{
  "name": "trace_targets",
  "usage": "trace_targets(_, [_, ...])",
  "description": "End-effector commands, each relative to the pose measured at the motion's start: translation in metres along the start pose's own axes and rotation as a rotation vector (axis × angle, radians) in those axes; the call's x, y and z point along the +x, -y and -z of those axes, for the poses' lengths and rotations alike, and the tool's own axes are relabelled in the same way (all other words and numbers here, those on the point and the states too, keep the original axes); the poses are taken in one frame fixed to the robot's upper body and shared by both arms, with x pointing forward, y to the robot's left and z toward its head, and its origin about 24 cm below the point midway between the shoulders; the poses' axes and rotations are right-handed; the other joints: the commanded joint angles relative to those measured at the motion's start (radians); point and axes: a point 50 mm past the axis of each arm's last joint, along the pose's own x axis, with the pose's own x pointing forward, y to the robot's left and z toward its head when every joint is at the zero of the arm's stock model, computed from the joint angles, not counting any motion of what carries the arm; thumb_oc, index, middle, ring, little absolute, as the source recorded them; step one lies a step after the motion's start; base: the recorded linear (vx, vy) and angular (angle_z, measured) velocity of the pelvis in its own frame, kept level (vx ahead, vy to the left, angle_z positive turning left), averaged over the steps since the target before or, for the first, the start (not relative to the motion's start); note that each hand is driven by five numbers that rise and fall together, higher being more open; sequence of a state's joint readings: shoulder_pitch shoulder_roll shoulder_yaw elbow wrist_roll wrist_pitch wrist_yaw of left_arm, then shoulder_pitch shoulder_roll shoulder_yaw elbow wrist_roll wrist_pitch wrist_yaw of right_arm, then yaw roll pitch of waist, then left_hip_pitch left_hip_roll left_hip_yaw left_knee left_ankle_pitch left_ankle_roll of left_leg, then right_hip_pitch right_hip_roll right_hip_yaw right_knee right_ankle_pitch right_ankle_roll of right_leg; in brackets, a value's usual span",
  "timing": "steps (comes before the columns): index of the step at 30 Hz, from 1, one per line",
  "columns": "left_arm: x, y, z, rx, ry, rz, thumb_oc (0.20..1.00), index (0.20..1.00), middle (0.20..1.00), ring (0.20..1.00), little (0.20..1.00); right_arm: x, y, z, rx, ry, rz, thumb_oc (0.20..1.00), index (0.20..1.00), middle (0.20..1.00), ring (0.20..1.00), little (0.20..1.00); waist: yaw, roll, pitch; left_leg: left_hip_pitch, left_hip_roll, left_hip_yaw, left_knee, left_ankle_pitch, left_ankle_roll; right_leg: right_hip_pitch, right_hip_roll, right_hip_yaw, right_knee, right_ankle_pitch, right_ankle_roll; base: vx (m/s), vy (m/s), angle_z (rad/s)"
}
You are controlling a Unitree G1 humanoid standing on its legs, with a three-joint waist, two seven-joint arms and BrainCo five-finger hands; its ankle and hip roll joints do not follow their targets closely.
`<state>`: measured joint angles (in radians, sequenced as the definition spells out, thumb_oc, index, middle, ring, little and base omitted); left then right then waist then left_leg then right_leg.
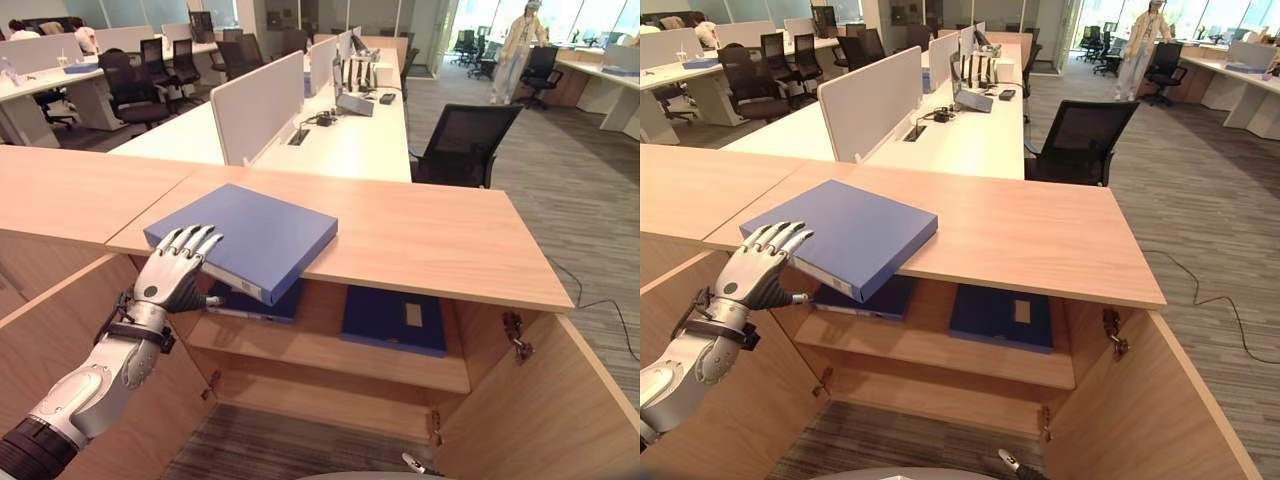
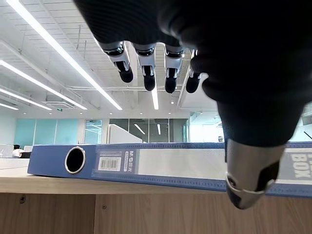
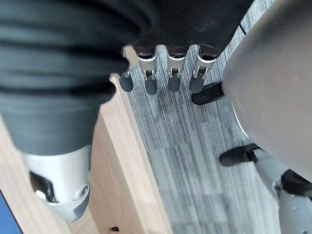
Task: Put the empty folder in the office cabinet
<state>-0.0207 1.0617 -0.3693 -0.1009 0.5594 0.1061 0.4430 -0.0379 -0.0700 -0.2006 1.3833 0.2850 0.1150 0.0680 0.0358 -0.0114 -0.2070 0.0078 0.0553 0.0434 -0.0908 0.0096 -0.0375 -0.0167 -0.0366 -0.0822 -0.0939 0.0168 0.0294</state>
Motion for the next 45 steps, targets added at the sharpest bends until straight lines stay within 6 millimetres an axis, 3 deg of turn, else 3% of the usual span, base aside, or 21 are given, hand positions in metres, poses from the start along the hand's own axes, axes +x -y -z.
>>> trace_targets(1, [0.028, -0.028, 0.005, 0.07, 0.012, -0.149, 1.0, 1.0, 1.0, 1.0, 1.0, 0.0, -0.017, 0.041, -0.012, -0.152, -0.032, 1.0, 1.0, 1.0, 1.0, 1.0, -0.027, -0.019, -0.015, 0.017, -0.011, -0.016, 0.004, -0.079, 0.038, -0.008, 0.021, -0.003, 0.007, -0.031, -0.018, 0.0, 0.0, 0.0])
trace_targets(18, [0.053, -0.014, -0.016, -0.005, 0.018, -0.2, 1.0, 1.0, 1.0, 1.0, 1.0, 0.0, -0.017, 0.044, -0.015, -0.165, -0.023, 1.0, 1.0, 1.0, 1.0, 1.0, -0.049, -0.015, -0.023, 0.023, -0.012, -0.011, 0.004, -0.084, 0.04, -0.006, 0.022, 0.001, 0.007, -0.035, -0.017, 0.0, 0.0, 0.0])
trace_targets(26, [0.05, 0.004, -0.016, 0.022, 0.019, -0.08, 1.0, 1.0, 1.0, 1.0, 1.0, -0.001, -0.015, 0.046, -0.013, -0.179, -0.02, 1.0, 1.0, 1.0, 1.0, 1.0, -0.057, -0.015, -0.025, 0.026, -0.012, -0.004, 0.004, -0.087, 0.041, -0.006, 0.021, 0.004, 0.007, -0.034, -0.017, 0.0, 0.0, 0.0])
trace_targets(37, [0.057, 0.008, -0.015, 0.054, 0.013, -0.02, 1.0, 1.0, 1.0, 1.0, 1.0, -0.001, -0.014, 0.048, -0.015, -0.185, -0.02, 1.0, 1.0, 1.0, 1.0, 1.0, -0.059, -0.014, -0.025, 0.029, -0.012, -0.001, 0.004, -0.087, 0.04, -0.004, 0.021, 0.008, 0.007, -0.034, -0.015, 0.0, 0.0, 0.0])
trace_targets(39, [0.056, 0.02, -0.015, 0.056, 0.0, 0.015, 1.0, 1.0, 1.0, 1.0, 1.0, -0.001, -0.017, 0.047, -0.022, -0.182, -0.027, 1.0, 1.0, 1.0, 1.0, 1.0, -0.064, -0.014, -0.025, 0.03, -0.012, 0.001, 0.004, -0.088, 0.041, -0.002, 0.021, 0.01, 0.007, -0.035, -0.015, 0.0, 0.0, 0.0])
trace_targets(40, [0.057, 0.022, -0.016, 0.051, -0.01, 0.015, 0.887, 0.887, 0.887, 0.887, 0.887, -0.001, -0.017, 0.046, -0.023, -0.182, -0.027, 1.0, 1.0, 1.0, 1.0, 1.0, -0.065, -0.015, -0.026, 0.031, -0.012, 0.001, 0.004, -0.088, 0.041, -0.001, 0.022, 0.011, 0.007, -0.035, -0.016, 0.0, 0.0, 0.0])
trace_targets(41, [0.057, 0.026, -0.015, 0.05, -0.028, 0.018, 0.247, 0.247, 0.247, 0.247, 0.247, -0.001, -0.016, 0.047, -0.024, -0.183, -0.026, 1.0, 1.0, 1.0, 1.0, 1.0, -0.065, -0.014, -0.027, 0.032, -0.012, 0.002, 0.004, -0.089, 0.041, 0.0, 0.021, 0.011, 0.007, -0.035, -0.015, 0.0, 0.0, 0.0])
trace_targets(42, [0.058, 0.027, -0.014, 0.044, -0.051, 0.01, 0.2, 0.2, 0.2, 0.2, 0.2, -0.001, -0.017, 0.048, -0.026, -0.186, -0.028, 1.0, 1.0, 1.0, 1.0, 1.0, -0.066, -0.016, -0.027, 0.032, -0.013, 0.002, 0.004, -0.089, 0.042, 0.0, 0.022, 0.012, 0.007, -0.036, -0.016, 0.0, 0.0, 0.0])
trace_targets(45, [0.06, 0.03, -0.017, 0.013, -0.088, -0.015, 0.2, 0.2, 0.2, 0.2, 0.2, -0.001, -0.018, 0.048, -0.032, -0.188, -0.026, 1.0, 1.0, 1.0, 1.0, 1.0, -0.068, -0.016, -0.027, 0.033, -0.013, 0.002, 0.004, -0.088, 0.041, 0.0, 0.022, 0.013, 0.007, -0.036, -0.015, 0.0, 0.001, -0.01])
